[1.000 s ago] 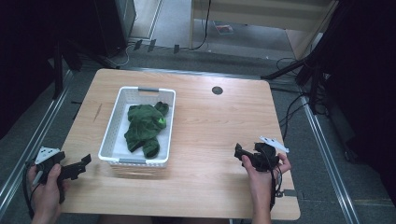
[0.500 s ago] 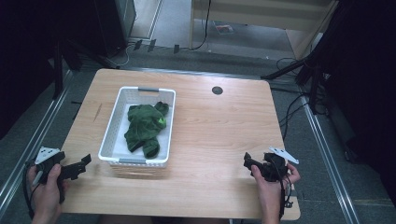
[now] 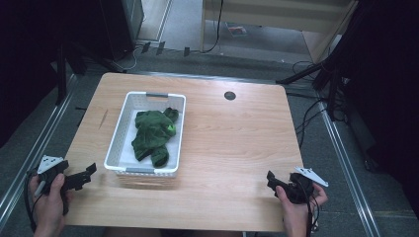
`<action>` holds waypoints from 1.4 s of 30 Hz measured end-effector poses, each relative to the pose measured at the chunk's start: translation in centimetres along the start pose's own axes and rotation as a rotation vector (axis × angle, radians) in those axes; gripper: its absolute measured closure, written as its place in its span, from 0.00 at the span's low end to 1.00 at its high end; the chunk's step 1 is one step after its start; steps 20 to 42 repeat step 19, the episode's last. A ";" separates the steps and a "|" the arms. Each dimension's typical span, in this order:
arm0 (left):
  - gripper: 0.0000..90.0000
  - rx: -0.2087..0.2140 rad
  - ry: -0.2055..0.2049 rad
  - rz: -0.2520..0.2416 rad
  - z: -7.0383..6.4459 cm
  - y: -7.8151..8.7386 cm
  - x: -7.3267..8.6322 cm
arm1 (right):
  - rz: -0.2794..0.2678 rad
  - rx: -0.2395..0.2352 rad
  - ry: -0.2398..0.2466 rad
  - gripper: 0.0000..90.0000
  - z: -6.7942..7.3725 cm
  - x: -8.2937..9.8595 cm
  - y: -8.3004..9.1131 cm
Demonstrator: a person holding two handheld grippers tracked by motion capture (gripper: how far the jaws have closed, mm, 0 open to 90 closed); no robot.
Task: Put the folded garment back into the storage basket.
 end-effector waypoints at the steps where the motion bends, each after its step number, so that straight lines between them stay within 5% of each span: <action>1: 0.01 -0.001 -0.001 0.001 0.0 0.0 0.0 | -0.003 0.003 -0.002 0.01 -0.5 0.1 0.1; 16: 0.01 -0.009 -0.002 0.008 0.0 0.0 0.1 | -0.013 0.015 -0.064 0.01 -3.9 1.5 0.5; 42: 0.01 -0.012 -0.006 0.008 0.0 -0.1 0.1 | -0.022 0.015 -0.067 0.01 -3.9 1.3 0.6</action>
Point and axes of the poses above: each handheld gripper's, and its own axes: y roughly backward along the jaws, x roughly out of its underside, z roughly to its left, the point moved 10 cm from there along -y, roughly forward along the jaws, and after that the axes turned 14 degrees about x, right-handed, at the moved point
